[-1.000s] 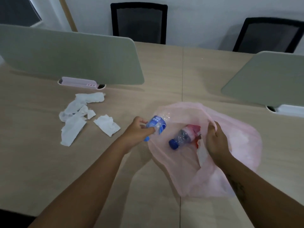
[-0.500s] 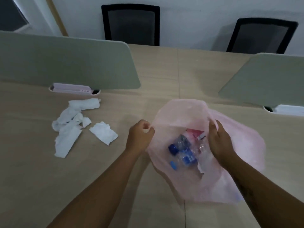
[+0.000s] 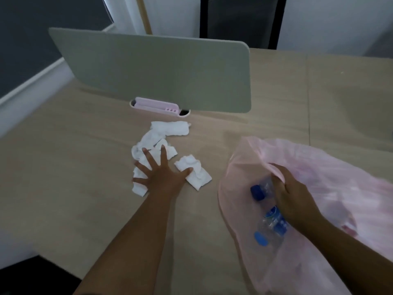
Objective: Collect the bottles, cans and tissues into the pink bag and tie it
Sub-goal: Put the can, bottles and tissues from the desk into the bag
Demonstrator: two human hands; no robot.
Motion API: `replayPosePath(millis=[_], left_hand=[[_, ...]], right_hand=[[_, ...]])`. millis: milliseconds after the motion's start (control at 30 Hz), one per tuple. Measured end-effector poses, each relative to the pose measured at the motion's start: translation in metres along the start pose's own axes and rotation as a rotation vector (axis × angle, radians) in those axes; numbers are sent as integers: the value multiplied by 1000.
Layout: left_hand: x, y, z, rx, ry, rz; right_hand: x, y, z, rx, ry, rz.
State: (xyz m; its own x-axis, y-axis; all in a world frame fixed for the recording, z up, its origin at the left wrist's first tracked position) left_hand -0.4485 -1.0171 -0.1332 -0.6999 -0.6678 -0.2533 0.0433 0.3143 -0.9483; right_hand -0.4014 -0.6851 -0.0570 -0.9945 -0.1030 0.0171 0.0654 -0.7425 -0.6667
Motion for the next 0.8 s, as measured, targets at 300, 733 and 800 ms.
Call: replayPosePath(millis=[300, 733, 800], left_hand=[[22, 14, -9, -15, 112, 146], [-41, -26, -51, -337, 364, 135], [-77, -29, -76, -338, 517, 242]], right_hand=[[19, 19, 11, -39, -27, -45], [-5, -25, 5, 94, 85, -242], [-12, -42, 0, 108, 104, -283]])
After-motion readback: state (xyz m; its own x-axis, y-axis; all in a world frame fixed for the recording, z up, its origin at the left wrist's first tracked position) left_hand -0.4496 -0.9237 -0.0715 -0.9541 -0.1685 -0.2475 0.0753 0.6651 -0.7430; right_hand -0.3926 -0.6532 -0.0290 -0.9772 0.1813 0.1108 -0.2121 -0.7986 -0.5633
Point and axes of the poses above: each hand's wrist, its own x-axis towards the middle knuckle, its own y-axis out of the palm, z = x × y, the point moved 5 cm from there along x, towards the middle knuckle, and after that the axes turned 12 degrees about -y, right-handed, at the moved point
